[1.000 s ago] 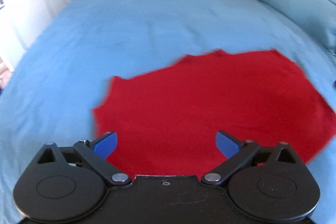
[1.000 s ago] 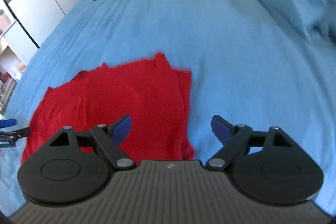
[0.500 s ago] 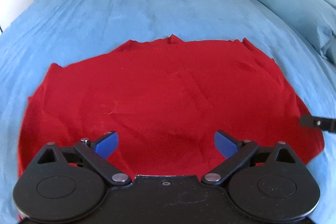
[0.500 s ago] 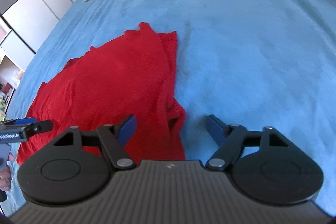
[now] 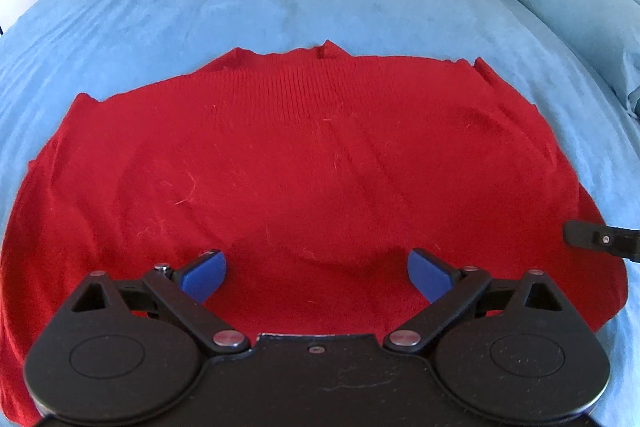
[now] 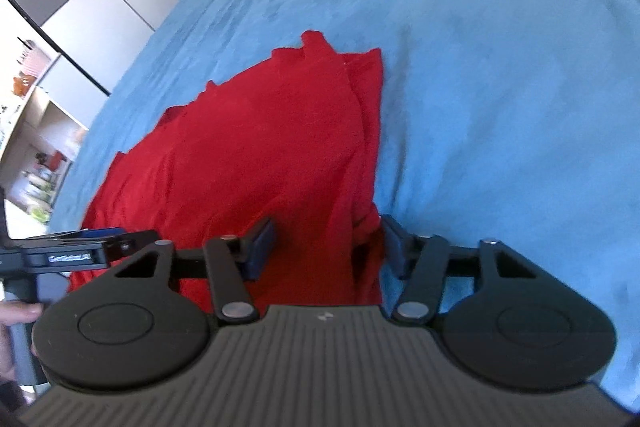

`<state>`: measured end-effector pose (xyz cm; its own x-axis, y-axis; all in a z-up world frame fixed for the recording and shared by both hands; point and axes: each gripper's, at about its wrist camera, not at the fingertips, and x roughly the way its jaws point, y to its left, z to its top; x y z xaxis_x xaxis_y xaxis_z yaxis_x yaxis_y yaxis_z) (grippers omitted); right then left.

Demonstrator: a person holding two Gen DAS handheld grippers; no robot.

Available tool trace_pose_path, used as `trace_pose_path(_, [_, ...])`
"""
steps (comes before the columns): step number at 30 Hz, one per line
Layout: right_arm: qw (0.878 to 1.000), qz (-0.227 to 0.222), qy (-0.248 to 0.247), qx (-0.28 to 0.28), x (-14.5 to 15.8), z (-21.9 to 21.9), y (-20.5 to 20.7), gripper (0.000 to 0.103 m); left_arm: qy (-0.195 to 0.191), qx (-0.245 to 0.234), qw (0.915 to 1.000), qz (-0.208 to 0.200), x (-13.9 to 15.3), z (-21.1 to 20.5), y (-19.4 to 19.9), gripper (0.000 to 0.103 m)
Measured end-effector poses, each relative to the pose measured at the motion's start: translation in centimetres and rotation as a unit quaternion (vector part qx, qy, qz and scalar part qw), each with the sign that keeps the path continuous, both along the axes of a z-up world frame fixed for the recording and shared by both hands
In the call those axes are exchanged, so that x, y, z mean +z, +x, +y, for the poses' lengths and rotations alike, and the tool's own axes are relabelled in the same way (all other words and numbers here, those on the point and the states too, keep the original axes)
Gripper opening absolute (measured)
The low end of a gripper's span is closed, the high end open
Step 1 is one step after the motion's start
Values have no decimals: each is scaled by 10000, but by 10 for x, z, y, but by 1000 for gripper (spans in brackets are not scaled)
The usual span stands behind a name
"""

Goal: Fold small clothes

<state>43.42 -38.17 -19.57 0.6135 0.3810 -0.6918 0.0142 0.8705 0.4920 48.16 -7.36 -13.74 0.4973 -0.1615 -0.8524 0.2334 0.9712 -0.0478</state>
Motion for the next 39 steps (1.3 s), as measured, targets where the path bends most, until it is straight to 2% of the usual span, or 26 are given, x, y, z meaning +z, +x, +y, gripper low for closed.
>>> trace_pose_path(3, [9999,64,-35,-118,2,2,-1,52,76,-32,10000,-3,-5,-2,1,101])
trace_pose_path(5, [9996,119,-16,-254,2,4,-2,39,104,-46,9999,-22,-7,-4,1,102])
trace_pose_path(11, [9968,233,186,-737,13,11,-4,30,95,-61,9999,23,-13,-3,4,103])
trace_pose_path(15, [9933,-28,630,-971,52,21,-3,29,-23,-153,9998,142,-7,2,7,101])
trace_pose_path(17, [9945,-263,640,-788,79,42,5,29,-230,-212,9994,138,3,15,5,91])
trace_pose_path(19, [9957,-450,660,-466,104,72,16,29,-405,-273,9988,68,18,39,-2,91])
trace_pose_path(23, [9941,-662,685,511,132,163,42,29,-259,-251,9993,-119,42,98,-20,91])
trace_pose_path(25, [9899,-689,727,1002,131,214,52,28,-155,-220,9995,-159,46,129,-30,91])
trace_pose_path(27, [9847,-621,627,1501,118,271,59,28,16,-188,9997,-179,43,159,-43,91])
trace_pose_path(30, [9805,-271,497,1884,78,339,67,28,182,-129,9997,-102,28,193,-61,91])
trace_pose_path(32, [9791,30,207,2021,45,373,70,28,137,-33,9999,8,15,211,-73,91])
trace_pose_path(34, [9795,105,50,2012,29,386,66,28,27,91,9999,96,7,224,-83,91])
trace_pose_path(37, [9800,-25,32,1989,34,385,59,32,-145,147,9997,129,3,234,-95,91])
trace_pose_path(39, [9778,-77,130,2088,43,384,57,50,-185,132,9997,121,4,235,-99,91])
